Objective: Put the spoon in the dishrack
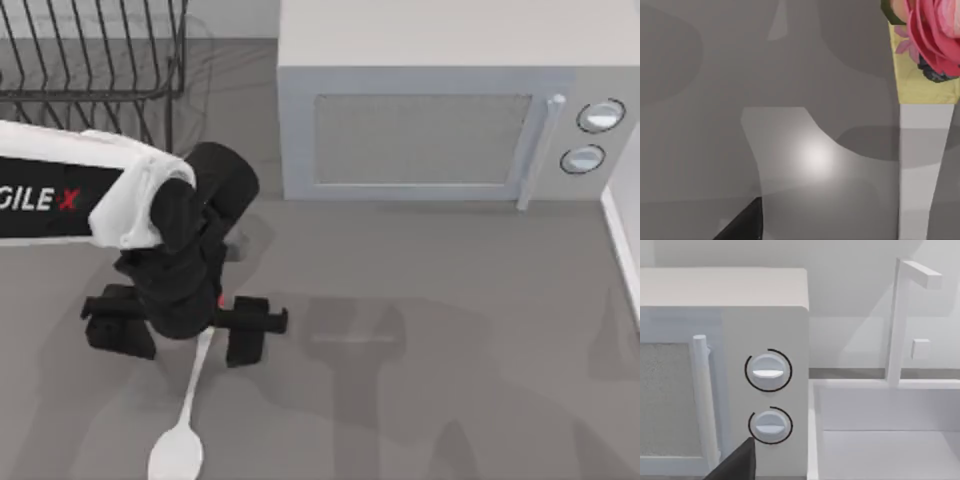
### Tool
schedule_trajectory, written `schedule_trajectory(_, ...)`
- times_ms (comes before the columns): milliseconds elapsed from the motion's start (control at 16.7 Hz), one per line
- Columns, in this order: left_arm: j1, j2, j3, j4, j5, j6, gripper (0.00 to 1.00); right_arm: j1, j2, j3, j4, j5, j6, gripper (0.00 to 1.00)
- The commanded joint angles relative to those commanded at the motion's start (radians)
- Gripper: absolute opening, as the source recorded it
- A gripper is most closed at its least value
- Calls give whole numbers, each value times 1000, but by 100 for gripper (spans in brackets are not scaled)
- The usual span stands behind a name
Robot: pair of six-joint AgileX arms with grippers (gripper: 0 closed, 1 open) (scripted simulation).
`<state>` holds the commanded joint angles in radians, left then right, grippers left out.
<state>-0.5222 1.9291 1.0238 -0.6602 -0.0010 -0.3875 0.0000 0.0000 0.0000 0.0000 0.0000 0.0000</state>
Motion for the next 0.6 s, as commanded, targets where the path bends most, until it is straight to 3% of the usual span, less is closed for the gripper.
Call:
schedule_trajectory(360,0,0,0,0,0,0,0,0,0,0,0,0,0,100)
schedule_trajectory(600,-2,-63,56,-85,-14,-1,0,0,0,0,0,0,0,100)
